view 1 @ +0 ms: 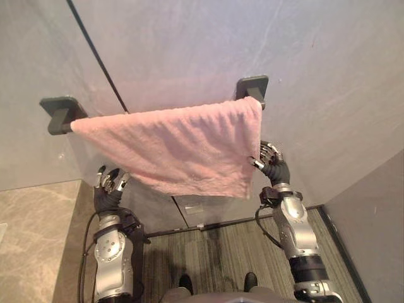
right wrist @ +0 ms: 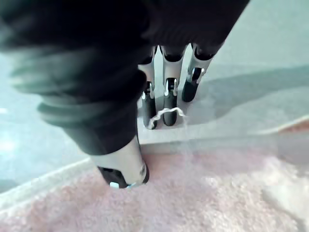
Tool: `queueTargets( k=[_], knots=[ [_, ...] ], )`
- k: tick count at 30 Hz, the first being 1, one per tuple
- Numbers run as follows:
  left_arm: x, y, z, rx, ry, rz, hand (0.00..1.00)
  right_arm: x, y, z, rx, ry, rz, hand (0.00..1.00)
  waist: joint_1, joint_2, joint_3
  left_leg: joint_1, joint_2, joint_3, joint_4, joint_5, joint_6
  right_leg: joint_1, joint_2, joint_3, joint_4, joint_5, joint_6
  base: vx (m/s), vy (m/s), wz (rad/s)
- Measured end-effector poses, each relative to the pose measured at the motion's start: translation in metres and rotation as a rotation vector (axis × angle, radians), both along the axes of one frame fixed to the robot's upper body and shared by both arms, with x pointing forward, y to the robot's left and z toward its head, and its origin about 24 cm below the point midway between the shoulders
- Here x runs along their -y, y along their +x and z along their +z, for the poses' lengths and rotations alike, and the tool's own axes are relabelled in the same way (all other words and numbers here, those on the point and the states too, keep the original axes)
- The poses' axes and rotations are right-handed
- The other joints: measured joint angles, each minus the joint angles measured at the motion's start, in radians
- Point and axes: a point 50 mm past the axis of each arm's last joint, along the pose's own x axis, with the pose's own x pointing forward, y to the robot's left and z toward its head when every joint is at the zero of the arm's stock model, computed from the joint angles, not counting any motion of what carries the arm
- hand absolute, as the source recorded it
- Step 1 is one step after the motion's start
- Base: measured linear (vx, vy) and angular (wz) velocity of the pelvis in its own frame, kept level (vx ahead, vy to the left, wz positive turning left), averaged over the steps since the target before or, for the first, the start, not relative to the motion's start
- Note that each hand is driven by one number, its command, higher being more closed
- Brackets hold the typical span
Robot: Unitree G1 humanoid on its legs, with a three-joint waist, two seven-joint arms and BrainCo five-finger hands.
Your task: Organize washtable
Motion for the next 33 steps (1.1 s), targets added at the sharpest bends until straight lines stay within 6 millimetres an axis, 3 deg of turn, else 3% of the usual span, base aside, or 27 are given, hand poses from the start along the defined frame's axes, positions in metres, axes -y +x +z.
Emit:
queueTargets(
  k=[7, 15, 19, 23, 28, 33],
  knots=[
    [0.001, -0.008, 0.005, 0.022, -0.003, 0.014, 0.00, 0.006, -0.019, -0.010, -0.021, -0.003, -0.004, 0.00, 0.000, 0.000, 0.000, 0.000, 0.000, 0.002, 0.000, -0.001, -0.001, 0.000, 0.000, 0.001, -0.001, 0.000, 0.000, 0.00, 0.000, 0.00],
    [-0.006, -0.033, -0.013, -0.043, -0.063, 0.052, 0.00, 0.021, -0.051, -0.027, -0.083, -0.004, -0.044, 0.00, -0.002, -0.006, -0.004, 0.000, 0.000, 0.001, 0.000, -0.003, 0.000, 0.001, 0.000, 0.000, -0.003, 0.000, 0.000, 0.00, 0.000, 0.00],
    [-0.007, -0.052, -0.029, -0.058, -0.198, -0.025, 0.00, 0.028, -0.082, -0.049, -0.189, -0.007, -0.040, 0.00, -0.002, -0.007, -0.019, -0.002, 0.000, 0.000, 0.000, -0.008, 0.001, 0.001, 0.000, 0.000, -0.007, 0.000, 0.000, 0.00, 0.000, 0.00],
    [-0.006, -0.067, -0.046, -0.053, -0.354, -0.090, 0.00, 0.032, -0.100, -0.057, -0.225, 0.022, -0.007, 0.00, -0.003, -0.009, -0.032, 0.000, 0.000, 0.000, 0.000, -0.010, 0.001, 0.005, 0.000, -0.001, -0.010, 0.000, 0.000, 0.00, 0.000, 0.00],
    [-0.012, -0.074, -0.048, 0.008, -0.456, -0.258, 0.00, 0.031, -0.102, -0.057, -0.204, 0.103, 0.078, 0.00, -0.001, -0.012, -0.040, -0.001, -0.001, -0.003, -0.004, -0.013, 0.000, 0.005, -0.001, -0.003, -0.010, -0.002, 0.000, 0.00, 0.000, 0.01],
    [-0.011, -0.063, -0.037, 0.061, -0.463, -0.532, 0.00, 0.020, -0.088, -0.053, -0.157, 0.164, 0.299, 0.00, 0.001, -0.011, -0.061, 0.002, -0.002, -0.008, 0.001, -0.011, 0.001, 0.007, -0.002, -0.006, -0.006, -0.003, 0.000, 0.01, -0.001, 0.02]
  ],
)
